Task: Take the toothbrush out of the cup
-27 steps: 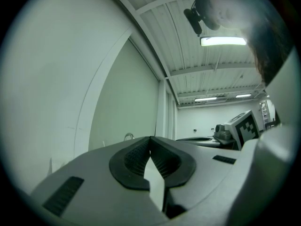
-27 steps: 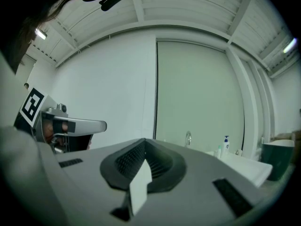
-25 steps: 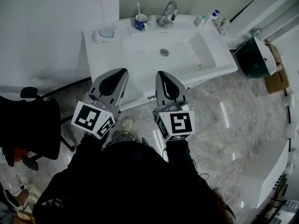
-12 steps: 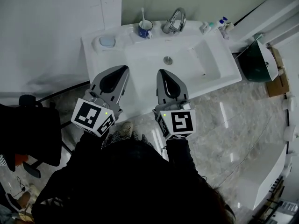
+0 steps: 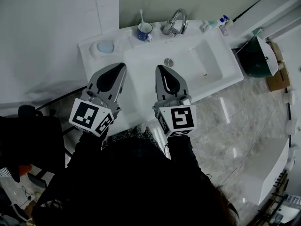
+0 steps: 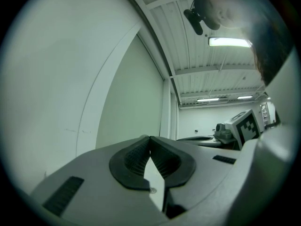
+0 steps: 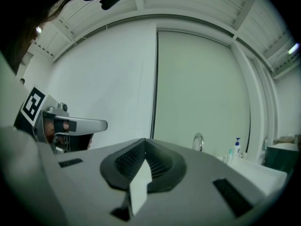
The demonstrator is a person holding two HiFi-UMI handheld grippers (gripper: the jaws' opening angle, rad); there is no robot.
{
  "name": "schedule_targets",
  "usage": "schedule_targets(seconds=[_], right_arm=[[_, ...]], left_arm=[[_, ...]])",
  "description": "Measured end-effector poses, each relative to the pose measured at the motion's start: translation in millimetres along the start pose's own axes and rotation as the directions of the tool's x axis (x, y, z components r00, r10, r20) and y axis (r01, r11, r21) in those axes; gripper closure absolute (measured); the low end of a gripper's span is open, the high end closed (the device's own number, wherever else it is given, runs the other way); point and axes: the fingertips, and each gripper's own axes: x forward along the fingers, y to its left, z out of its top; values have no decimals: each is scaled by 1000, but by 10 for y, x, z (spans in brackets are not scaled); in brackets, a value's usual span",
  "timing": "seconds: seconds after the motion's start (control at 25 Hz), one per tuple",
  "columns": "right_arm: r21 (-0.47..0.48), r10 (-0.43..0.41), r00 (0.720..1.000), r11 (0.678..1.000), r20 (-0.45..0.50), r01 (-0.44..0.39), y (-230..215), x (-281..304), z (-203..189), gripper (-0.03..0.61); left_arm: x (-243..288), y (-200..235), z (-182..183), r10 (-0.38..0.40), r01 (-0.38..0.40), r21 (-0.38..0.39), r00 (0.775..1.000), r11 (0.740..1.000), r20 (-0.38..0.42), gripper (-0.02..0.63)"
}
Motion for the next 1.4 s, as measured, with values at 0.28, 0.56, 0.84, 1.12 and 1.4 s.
schedule_targets(seconds=[0.28,0.56,0.84,1.12,1.4], right_arm=[[-4,-14,1000,1000,-10,14,-33,95,5,574],[-2,-9,1000,1000,-17,9,-155,236,-33,574],[5,18,1000,1000,-26,-17,-355,444,-84,574],[24,61,997,998,-36,-61,-504,645,-144,574],[25,99,995,995,-20,-99,-691,843,-204,574]], left_arm=[[66,143,-47,2,-2,-10,1000,1000,-12,607],[185,276,-101,33,-33,-8,999,999,-22,607],[369,386,-118,80,-79,11,997,997,-22,607],[624,426,-140,106,-104,56,994,993,-29,607],[936,486,-208,127,-125,58,991,991,-39,607]])
